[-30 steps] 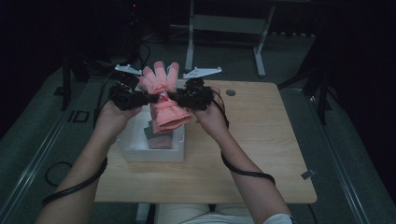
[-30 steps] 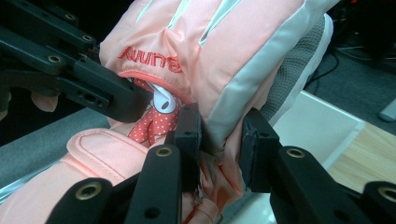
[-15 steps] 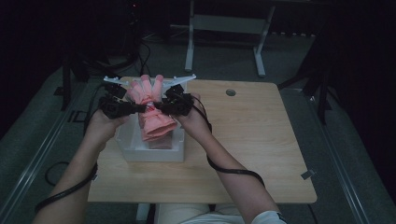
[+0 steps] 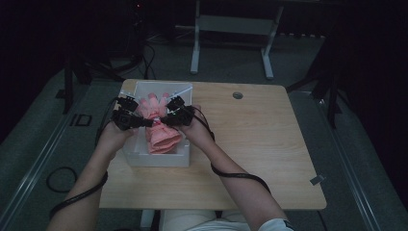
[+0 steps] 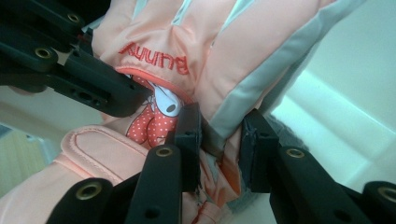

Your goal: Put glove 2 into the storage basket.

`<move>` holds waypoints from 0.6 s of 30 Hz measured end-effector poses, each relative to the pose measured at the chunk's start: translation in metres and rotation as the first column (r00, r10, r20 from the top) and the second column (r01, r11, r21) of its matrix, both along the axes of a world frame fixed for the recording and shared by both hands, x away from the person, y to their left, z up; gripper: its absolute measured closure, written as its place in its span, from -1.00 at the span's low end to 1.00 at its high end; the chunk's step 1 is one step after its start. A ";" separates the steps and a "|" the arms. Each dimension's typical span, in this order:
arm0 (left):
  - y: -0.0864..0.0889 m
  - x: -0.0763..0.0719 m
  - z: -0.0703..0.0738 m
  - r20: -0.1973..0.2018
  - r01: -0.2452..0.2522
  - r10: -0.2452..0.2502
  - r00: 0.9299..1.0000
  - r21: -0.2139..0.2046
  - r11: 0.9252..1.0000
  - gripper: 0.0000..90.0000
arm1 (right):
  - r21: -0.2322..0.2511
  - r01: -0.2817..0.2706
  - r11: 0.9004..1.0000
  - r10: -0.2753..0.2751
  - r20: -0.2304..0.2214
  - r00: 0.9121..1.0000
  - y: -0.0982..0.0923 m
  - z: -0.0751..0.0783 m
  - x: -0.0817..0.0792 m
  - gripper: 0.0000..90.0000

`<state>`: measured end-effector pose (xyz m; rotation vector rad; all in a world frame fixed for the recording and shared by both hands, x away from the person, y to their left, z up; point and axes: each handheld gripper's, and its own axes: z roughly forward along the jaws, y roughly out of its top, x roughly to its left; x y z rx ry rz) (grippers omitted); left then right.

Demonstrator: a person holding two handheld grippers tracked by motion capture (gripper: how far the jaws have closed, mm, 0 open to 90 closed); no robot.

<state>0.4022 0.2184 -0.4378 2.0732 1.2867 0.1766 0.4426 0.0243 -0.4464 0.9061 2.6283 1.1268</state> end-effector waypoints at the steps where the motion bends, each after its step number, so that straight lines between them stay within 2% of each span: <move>1: -0.002 0.001 -0.001 -0.005 0.000 0.000 1.000 0.021 1.000 0.74 | -0.027 -0.001 1.000 0.001 -0.004 1.000 0.003 0.000 0.000 0.59; 3: -0.007 0.003 -0.002 -0.014 -0.007 0.008 1.000 0.064 0.998 0.74 | -0.085 -0.003 0.996 0.002 -0.003 1.000 0.008 -0.001 0.001 0.60; 7: -0.012 0.005 -0.003 -0.021 -0.011 0.013 1.000 0.115 0.993 0.74 | -0.121 0.011 0.993 -0.015 -0.038 0.999 0.013 -0.002 0.005 0.60; 11: -0.013 0.007 -0.003 -0.026 -0.018 0.022 0.999 0.132 0.991 0.74 | -0.137 0.019 0.990 -0.027 -0.055 0.998 0.015 -0.002 0.007 0.60; 15: -0.009 0.013 -0.007 -0.075 -0.021 0.031 0.997 0.134 0.991 0.73 | -0.176 0.021 0.984 -0.034 -0.073 0.997 0.024 -0.004 0.010 0.60; 18: -0.010 0.014 -0.007 -0.069 -0.029 0.041 0.997 0.167 0.986 0.72 | -0.194 0.027 0.981 -0.043 -0.075 0.996 0.029 -0.004 0.012 0.60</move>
